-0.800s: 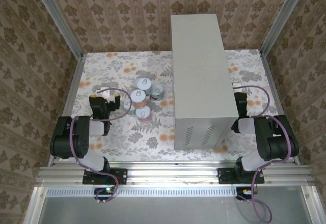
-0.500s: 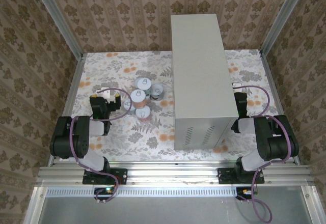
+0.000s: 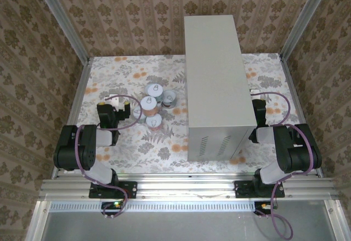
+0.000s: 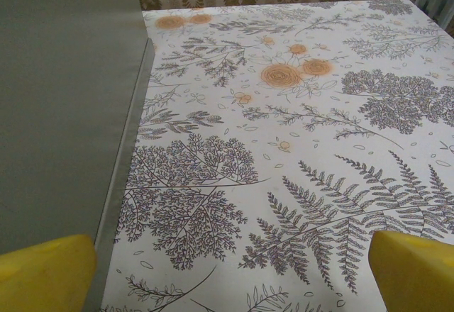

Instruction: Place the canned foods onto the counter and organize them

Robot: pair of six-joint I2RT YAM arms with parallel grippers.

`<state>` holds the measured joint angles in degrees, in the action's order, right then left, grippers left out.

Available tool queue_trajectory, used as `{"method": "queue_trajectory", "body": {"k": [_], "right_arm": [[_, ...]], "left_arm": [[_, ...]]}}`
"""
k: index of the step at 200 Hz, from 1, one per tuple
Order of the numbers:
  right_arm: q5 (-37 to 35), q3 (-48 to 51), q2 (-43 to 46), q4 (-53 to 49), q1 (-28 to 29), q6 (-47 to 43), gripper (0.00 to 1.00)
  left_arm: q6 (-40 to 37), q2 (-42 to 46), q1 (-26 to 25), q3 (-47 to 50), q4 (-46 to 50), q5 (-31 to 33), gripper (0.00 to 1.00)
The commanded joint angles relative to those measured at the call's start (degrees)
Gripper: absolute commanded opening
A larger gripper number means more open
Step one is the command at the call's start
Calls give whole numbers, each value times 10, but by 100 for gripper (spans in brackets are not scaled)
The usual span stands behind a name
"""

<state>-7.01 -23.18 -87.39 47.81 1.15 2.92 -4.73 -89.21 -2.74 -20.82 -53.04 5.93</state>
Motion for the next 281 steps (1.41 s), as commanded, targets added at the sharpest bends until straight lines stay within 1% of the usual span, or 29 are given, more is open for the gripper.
{"method": "queue_trajectory", "body": {"k": [1, 25, 46, 67, 100, 118, 138, 153, 172, 201, 211, 216, 223, 242, 259, 275, 281], "right_arm": [[3, 1, -5, 23, 5, -7, 100], [3, 2, -5, 23, 4, -7, 100], [3, 1, -5, 23, 4, -6, 100], [3, 2, -5, 22, 5, -7, 100], [3, 2, -6, 23, 4, -7, 100], [3, 2, -5, 22, 4, -6, 100], [4, 2, -5, 22, 4, -6, 100], [4, 1, -5, 22, 4, -7, 100], [5, 1, -6, 22, 5, -6, 100], [5, 1, -5, 21, 4, -7, 100], [6, -1, -6, 19, 4, -7, 100], [19, -3, -6, 15, 2, -10, 100], [42, -5, -3, 6, -1, -15, 100], [46, -8, -1, 6, -3, -12, 100], [23, -32, 23, -49, -4, -3, 100], [-36, -85, 68, -189, -10, 30, 100], [-49, -101, 72, -228, -14, 42, 100]], "left_arm": [[12, 0, 11, -16, 5, -22, 100], [9, 4, 9, -15, 5, -19, 100], [17, 20, 5, -27, 38, 14, 100], [27, 35, -2, -54, 100, 73, 100], [30, 51, -35, -147, 275, 180, 100], [67, 55, -55, -199, 378, 242, 100], [101, 64, -77, -264, 520, 251, 100], [135, 72, -98, -310, 614, 273, 100], [161, 86, -124, -351, 710, 266, 100], [187, 117, -159, -385, 805, 203, 100], [193, 129, -165, -396, 837, 167, 100], [194, 134, -168, -400, 852, 150, 100], [193, 144, -171, -405, 867, 113, 100], [193, 173, -176, -409, 901, 18, 100], [194, 197, -185, -412, 926, -33, 100], [192, 212, -194, -414, 939, -64, 100], [192, 215, -198, -414, 942, -72, 100]]}}
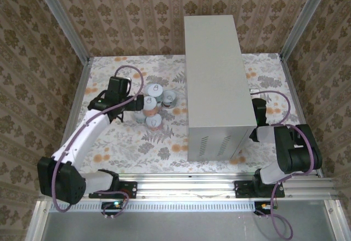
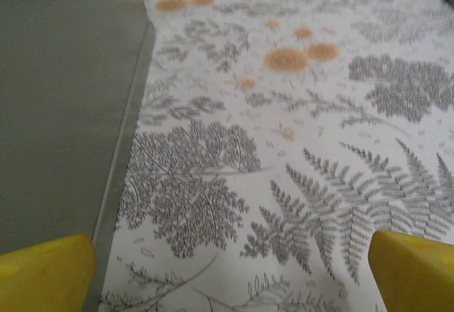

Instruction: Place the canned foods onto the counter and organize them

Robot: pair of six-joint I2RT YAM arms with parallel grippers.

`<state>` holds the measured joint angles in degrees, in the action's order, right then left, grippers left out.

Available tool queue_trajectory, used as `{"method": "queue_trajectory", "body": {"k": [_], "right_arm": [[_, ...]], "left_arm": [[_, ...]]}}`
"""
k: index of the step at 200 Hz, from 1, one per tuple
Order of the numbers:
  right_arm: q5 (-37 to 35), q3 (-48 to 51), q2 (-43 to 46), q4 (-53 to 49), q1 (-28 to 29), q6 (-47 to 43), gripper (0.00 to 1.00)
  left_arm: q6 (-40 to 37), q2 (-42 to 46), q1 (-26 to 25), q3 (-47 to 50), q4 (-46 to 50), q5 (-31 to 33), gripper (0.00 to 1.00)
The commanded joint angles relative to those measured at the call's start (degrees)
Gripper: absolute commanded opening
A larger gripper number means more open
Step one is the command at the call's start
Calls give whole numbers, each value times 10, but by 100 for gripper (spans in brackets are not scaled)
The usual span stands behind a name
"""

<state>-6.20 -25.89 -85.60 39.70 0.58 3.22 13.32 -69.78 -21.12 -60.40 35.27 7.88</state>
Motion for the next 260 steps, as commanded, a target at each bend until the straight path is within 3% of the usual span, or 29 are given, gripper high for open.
{"method": "queue_trajectory", "body": {"k": [1, 38, 89, 132, 174, 194, 220, 260], "right_arm": [[-63, -80, 70, -161, -10, 44, 100], [-141, -210, 164, -470, -25, 140, 100], [-102, -396, 229, -801, -25, 161, 100], [-22, -533, 270, -941, -19, 105, 100], [38, -656, 307, -1027, 42, 68, 100], [117, -713, 318, -1056, 62, 39, 100], [280, -782, 322, -1077, 80, 14, 100], [358, -851, 309, -1105, 140, 25, 100]], "left_arm": [[11, 21, -15, -18, 60, -93, 100], [13, 10, -39, -28, 65, -110, 100], [23, -38, -70, -58, 71, -23, 100], [24, -70, -89, -67, 62, 31, 100], [35, -85, -97, -48, 15, 32, 100], [36, -102, -101, -48, 8, 36, 100], [34, -121, -109, -46, -1, 48, 100], [41, -143, -115, -42, -8, 63, 100]]}}
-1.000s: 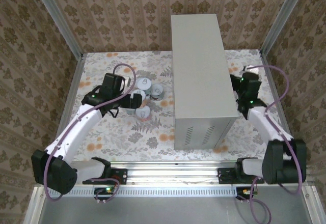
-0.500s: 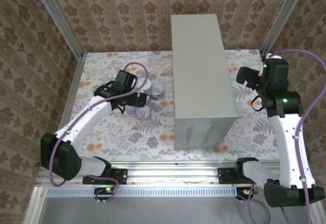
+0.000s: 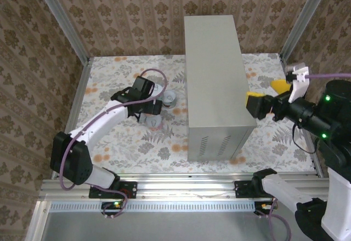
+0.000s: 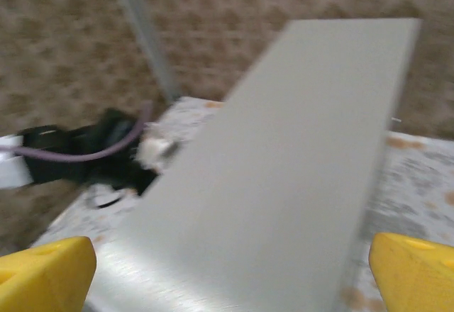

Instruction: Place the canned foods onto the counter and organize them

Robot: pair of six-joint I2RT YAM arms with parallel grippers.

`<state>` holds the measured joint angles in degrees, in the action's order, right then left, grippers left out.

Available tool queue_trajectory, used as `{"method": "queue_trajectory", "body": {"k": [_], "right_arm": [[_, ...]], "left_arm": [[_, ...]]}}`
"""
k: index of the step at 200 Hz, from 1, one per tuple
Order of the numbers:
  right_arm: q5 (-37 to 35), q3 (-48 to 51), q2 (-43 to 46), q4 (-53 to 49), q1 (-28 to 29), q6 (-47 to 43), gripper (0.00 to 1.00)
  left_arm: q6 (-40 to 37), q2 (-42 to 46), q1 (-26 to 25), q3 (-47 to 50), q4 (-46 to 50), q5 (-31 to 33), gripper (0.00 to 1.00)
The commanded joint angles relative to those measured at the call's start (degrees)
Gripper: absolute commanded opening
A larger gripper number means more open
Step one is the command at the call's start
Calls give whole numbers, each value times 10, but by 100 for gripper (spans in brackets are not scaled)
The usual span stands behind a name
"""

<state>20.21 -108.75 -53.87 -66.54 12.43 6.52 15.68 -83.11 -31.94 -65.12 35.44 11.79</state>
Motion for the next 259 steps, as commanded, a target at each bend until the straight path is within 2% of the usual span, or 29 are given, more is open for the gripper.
{"method": "queue_trajectory", "body": {"k": [1, 41, 84, 101, 141, 170, 218, 259], "right_arm": [[95, -23, -8, -43, 22, -8, 100], [132, 1, -11, -30, 30, 4, 100], [131, 37, -21, -4, 63, 4, 100], [101, 45, -36, 4, 102, 4, 100], [-23, 39, -86, 22, 227, -1, 100], [-97, 30, -118, 33, 292, -5, 100], [-139, 35, -143, 48, 344, -6, 100], [-156, 47, -150, 61, 369, -8, 100]], "left_arm": [[17, -11, -7, 5, -10, 24, 100], [21, -26, -10, 13, -29, 25, 100], [21, -44, -13, 19, -40, 28, 100], [19, -45, -12, 22, -47, 26, 98], [10, -55, -13, 24, -55, 26, 92], [2, -55, -10, 26, -66, 27, 88], [-17, -61, -5, 32, -89, 11, 89], [-19, -54, -2, 31, -85, 9, 75]]}}
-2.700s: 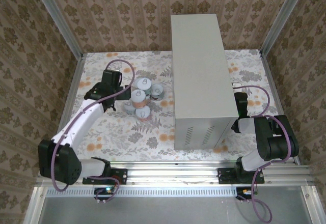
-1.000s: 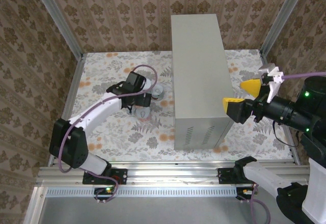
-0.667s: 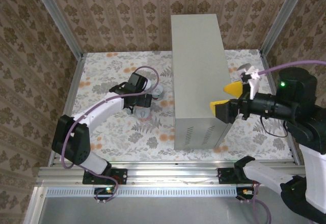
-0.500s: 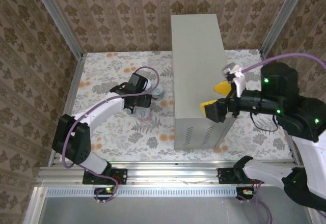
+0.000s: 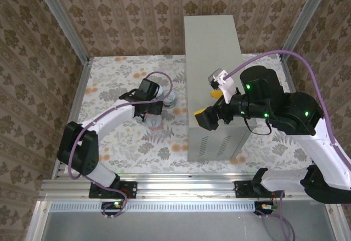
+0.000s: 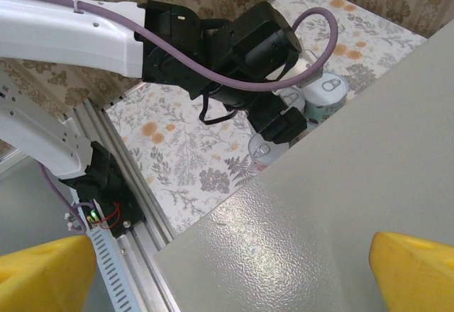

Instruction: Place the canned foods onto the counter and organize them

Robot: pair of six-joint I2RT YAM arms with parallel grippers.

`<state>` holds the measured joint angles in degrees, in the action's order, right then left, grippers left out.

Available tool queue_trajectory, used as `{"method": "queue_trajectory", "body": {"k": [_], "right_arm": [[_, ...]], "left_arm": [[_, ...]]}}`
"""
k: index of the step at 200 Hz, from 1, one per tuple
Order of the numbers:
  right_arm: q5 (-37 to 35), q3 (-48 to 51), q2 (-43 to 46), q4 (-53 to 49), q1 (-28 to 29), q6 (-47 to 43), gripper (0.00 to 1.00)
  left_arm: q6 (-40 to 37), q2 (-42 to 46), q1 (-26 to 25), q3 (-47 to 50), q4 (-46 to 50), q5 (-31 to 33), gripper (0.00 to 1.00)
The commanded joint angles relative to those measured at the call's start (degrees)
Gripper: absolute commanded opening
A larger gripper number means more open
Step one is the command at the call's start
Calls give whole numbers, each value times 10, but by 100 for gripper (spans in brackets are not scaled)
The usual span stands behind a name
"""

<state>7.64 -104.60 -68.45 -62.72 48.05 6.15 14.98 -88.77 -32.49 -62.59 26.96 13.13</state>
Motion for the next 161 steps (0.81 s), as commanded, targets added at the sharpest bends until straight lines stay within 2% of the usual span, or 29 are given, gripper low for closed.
{"method": "queue_trajectory", "body": {"k": [1, 32, 89, 118, 161], "right_arm": [[-31, 5, -4, 22, 13, -4, 100], [-35, 10, -4, 34, 21, -8, 100], [-36, 17, -9, 53, 32, -33, 100], [-60, 19, -9, 51, 42, -47, 100], [-124, 40, 4, 57, 59, -67, 100]], "left_arm": [[-12, 4, 3, 7, 0, -4, 75], [-18, 37, 3, 12, 4, -7, 73], [-44, 130, 4, -22, 100, -7, 71], [-71, 179, 5, -64, 168, -57, 71], [-94, 238, 0, -163, 254, -177, 71]]}}
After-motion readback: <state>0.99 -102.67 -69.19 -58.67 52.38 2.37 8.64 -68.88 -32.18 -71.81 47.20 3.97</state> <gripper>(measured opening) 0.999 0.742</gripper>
